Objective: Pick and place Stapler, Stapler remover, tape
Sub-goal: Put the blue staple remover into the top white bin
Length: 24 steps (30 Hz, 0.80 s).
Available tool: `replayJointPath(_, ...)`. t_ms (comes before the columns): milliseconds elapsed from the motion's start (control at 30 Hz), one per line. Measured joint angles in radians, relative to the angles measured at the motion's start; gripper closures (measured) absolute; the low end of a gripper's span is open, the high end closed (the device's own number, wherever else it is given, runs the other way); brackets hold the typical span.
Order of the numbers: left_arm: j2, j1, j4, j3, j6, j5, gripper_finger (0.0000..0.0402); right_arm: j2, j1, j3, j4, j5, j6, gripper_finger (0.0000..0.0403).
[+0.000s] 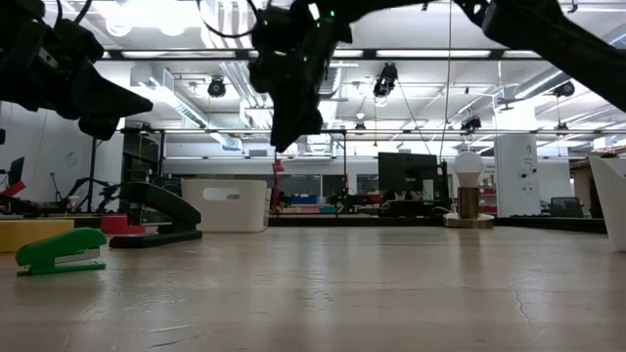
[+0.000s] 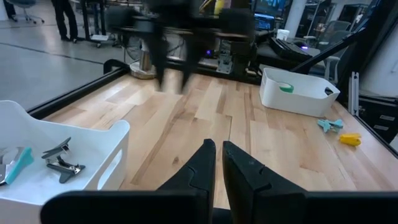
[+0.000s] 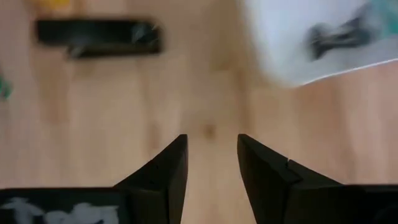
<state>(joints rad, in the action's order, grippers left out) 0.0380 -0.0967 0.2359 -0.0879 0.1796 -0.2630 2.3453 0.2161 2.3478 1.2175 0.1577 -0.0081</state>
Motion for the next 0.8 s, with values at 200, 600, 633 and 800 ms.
replayJointPath(200,0.0,0.0,0.0,0.0,0.0,0.0,0.0369,-0.014,-0.119,0.0,0.094,-0.004,0.002,0.0284)
replayJointPath(600,0.0,0.0,0.0,0.0,0.0,0.0,0.0369,-0.015,-0.286,-0.001,0.174,-0.018,0.03,0.0312)
replayJointPath(633,0.0,0.0,0.0,0.0,0.0,0.0,0.0369,-0.015,-0.296,-0.001,0.179,-0.032,0.038,0.0315)
replayJointPath(800,0.0,0.0,0.0,0.0,0.0,0.0,0.0369,-0.015,-0.345,-0.019,0.196,-0.141,0.077,0.0327)
